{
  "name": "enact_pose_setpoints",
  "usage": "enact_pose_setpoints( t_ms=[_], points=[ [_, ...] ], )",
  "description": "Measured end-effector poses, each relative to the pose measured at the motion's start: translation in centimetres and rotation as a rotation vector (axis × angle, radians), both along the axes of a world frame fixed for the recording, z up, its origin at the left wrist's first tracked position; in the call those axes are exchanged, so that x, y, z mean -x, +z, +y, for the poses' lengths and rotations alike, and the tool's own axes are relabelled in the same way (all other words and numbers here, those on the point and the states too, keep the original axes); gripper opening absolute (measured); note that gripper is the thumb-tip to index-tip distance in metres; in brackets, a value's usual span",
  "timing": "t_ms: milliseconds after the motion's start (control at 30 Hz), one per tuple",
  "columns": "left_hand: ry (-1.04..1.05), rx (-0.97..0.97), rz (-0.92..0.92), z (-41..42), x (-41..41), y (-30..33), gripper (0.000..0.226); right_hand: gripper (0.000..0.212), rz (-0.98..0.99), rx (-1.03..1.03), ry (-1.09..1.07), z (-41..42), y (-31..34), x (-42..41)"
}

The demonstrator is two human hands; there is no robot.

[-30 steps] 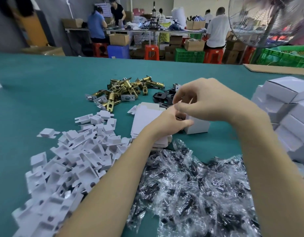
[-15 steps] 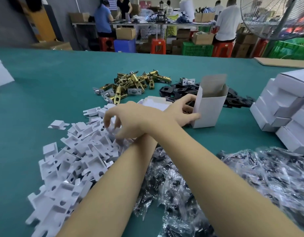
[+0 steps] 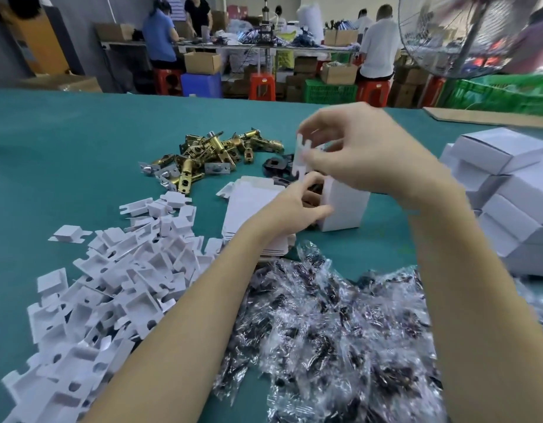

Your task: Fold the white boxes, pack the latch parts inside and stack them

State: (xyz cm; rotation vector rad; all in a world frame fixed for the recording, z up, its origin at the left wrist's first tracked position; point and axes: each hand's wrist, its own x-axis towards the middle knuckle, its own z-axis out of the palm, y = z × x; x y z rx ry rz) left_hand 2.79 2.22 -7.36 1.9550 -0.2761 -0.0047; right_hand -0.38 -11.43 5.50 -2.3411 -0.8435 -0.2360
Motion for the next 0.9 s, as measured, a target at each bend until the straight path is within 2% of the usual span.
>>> enact_pose_setpoints(
  t_ms=[100, 233, 400, 533, 900],
  points=[
    [-0.013, -0.004, -0.001, 0.2, 0.2, 0.1, 0.031, 0.018, -0.104, -0.072, -0.2, -4.8, 1.1, -1.2],
    [-0.012, 0.004, 0.011, 0.1, 0.6, 0.4, 0.033, 0.013, -0.136, -0.146, -0.316, -7.0, 0.2, -2.4],
    [-0.006, 0.02, 0.02, 0.0, 0.7, 0.5, 0.031, 0.019, -0.1, 0.007, -0.332, -6.0, -1.8, -3.8],
    [-0.005, 0.02, 0.022, 0.1, 0.6, 0.3, 0.031, 0.018, -0.177, 0.11, -0.412, -5.6, -2.4, -4.3],
    [-0.017, 0.012, 0.015, 0.3, 0.5, 0.3, 0.032, 0.012, -0.299, 0.021, -0.414, -6.3, -1.6, -4.4]
  ],
)
